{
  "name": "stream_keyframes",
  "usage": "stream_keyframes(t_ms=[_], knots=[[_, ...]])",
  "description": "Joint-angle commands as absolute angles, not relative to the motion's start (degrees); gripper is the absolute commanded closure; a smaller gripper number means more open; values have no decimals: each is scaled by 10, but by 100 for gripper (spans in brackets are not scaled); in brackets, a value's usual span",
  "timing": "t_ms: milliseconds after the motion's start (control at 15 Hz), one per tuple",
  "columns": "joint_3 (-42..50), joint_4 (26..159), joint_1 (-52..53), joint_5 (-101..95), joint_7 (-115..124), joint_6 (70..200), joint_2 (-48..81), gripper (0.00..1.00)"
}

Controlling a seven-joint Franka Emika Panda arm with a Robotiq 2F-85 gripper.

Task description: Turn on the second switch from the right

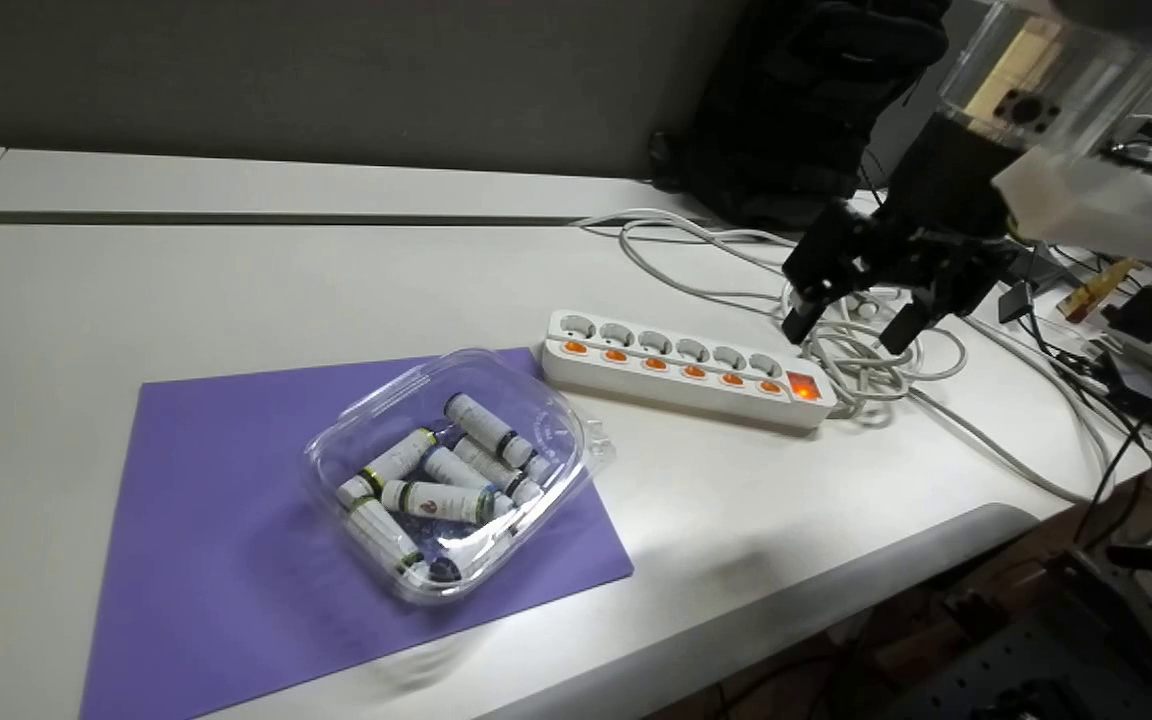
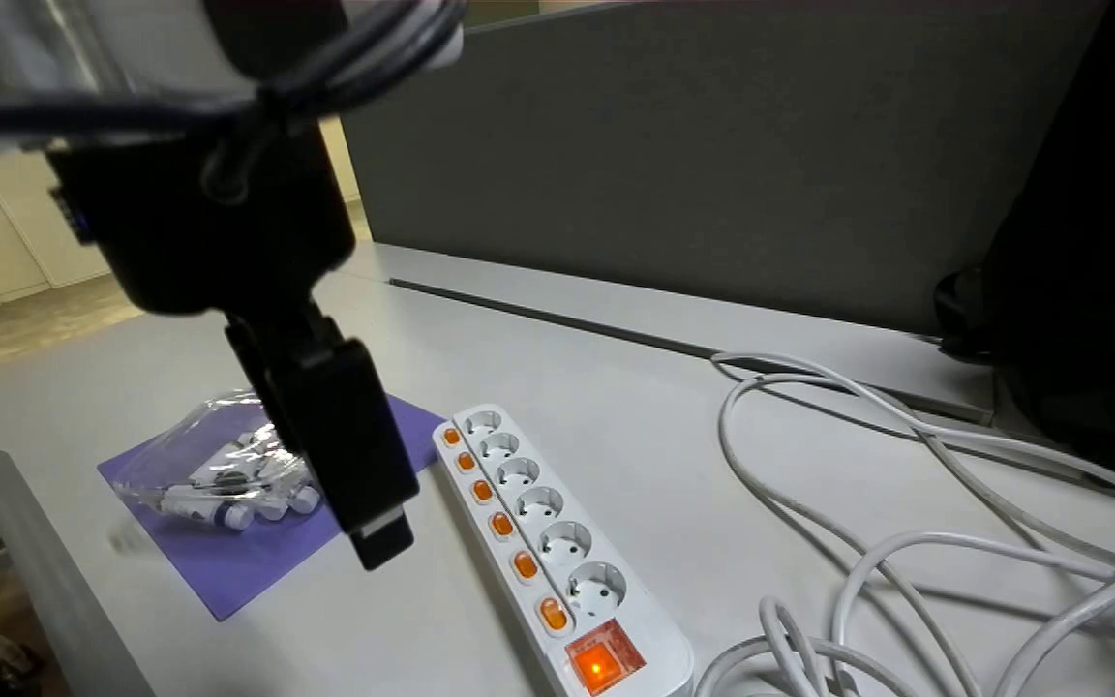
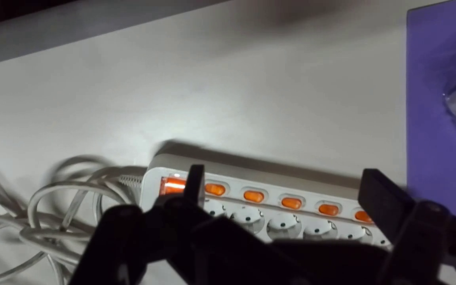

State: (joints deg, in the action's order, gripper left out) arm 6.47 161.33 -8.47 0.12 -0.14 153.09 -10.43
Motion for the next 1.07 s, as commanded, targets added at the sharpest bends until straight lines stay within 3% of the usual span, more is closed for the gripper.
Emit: stream_keyframes(t_ms=[0, 1000], knots=[[43, 1612, -104, -65, 111, 1537, -41, 0], [56, 1592, -86, -26, 69, 1545, -19, 0]])
